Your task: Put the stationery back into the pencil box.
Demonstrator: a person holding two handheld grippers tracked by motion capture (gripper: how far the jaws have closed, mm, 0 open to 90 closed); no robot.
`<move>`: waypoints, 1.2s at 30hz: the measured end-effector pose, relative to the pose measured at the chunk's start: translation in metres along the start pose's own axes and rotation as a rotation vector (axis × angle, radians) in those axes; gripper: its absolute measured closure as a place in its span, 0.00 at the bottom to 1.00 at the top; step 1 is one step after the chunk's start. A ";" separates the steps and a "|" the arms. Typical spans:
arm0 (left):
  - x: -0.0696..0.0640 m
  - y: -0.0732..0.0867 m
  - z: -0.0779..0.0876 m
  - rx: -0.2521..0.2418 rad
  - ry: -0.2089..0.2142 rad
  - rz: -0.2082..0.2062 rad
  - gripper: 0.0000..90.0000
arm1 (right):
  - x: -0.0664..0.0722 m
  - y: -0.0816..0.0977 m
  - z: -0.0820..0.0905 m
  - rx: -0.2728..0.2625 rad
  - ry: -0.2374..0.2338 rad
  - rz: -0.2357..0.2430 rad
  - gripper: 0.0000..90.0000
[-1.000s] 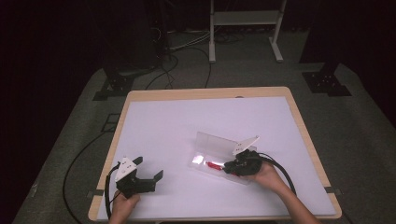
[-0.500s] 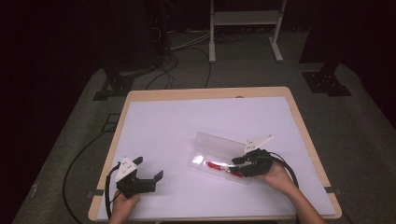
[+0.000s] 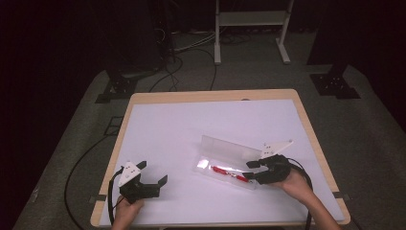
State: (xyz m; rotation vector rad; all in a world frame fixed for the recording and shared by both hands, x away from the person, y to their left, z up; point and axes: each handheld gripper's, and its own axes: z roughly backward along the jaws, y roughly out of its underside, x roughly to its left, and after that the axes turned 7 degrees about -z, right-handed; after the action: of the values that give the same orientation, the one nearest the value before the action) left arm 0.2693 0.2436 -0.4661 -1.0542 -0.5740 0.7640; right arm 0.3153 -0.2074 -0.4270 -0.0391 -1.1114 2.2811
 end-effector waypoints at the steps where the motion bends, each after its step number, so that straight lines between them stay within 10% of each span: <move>1: 0.000 0.000 0.000 0.000 0.000 0.000 0.00 | -0.001 0.001 0.002 -0.004 0.004 0.000 0.56; 36: 0.000 0.000 0.000 0.001 -0.004 0.003 0.00 | -0.017 0.043 0.053 -0.032 0.091 -0.097 0.53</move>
State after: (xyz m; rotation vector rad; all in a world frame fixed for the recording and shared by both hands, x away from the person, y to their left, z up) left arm 0.2692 0.2431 -0.4662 -1.0532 -0.5755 0.7690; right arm 0.2930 -0.2743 -0.4275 -0.0989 -1.0796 2.1540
